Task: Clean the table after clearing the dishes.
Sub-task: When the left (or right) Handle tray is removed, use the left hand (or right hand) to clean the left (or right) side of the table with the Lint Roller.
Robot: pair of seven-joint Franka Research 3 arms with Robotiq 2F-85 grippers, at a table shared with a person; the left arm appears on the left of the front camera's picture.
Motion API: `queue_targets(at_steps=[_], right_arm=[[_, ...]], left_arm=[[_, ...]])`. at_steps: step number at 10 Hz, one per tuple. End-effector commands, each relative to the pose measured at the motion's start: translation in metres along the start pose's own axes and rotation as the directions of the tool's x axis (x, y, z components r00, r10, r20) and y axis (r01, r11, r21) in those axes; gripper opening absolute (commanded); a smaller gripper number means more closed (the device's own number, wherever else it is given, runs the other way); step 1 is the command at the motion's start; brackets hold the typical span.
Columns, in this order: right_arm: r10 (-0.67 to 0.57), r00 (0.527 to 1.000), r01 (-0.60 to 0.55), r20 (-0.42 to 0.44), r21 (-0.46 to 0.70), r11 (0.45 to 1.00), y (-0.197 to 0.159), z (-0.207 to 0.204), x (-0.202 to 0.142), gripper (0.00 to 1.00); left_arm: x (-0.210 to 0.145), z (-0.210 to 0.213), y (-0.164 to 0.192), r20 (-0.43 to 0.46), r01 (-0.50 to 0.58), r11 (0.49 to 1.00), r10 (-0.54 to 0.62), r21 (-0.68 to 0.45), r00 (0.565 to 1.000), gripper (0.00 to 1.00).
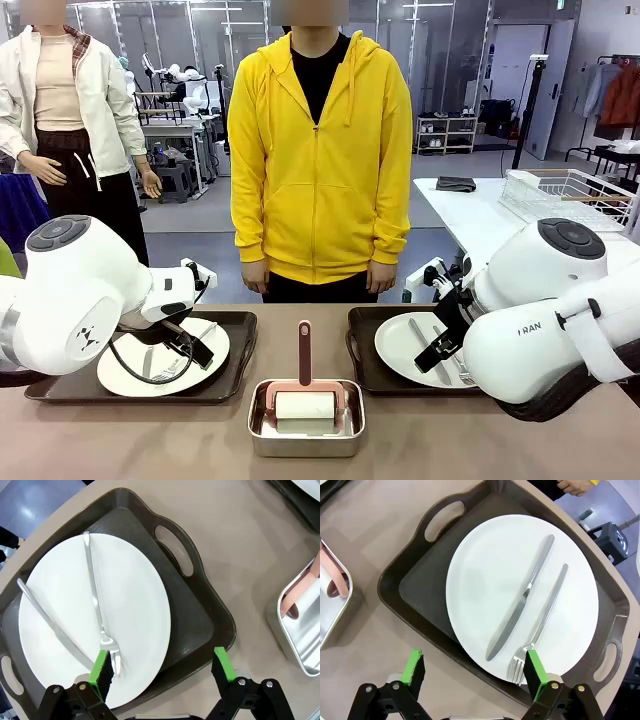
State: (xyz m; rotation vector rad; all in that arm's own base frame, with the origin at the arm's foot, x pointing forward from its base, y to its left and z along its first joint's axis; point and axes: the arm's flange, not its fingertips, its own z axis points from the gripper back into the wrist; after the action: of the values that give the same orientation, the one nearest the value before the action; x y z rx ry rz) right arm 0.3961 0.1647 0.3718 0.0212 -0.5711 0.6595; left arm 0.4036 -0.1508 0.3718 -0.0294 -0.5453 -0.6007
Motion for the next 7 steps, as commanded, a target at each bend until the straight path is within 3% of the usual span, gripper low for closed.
queue_targets(at_steps=[1,7], right_arm=[[0.0,1.0,0.0,0.0,0.0,1.0,0.0,0.0,0.0,1.0],[0.0,1.0,0.0,0.0,0.0,1.0,0.0,0.0,0.0,1.0]], left_arm=[[0.0,0.0,-0.0001,0.0,0.0,1.0,0.0,0.0,1.0,1.0],[0.0,0.0,-0.0001,0.0,0.0,1.0,0.0,0.0,1.0,1.0]])
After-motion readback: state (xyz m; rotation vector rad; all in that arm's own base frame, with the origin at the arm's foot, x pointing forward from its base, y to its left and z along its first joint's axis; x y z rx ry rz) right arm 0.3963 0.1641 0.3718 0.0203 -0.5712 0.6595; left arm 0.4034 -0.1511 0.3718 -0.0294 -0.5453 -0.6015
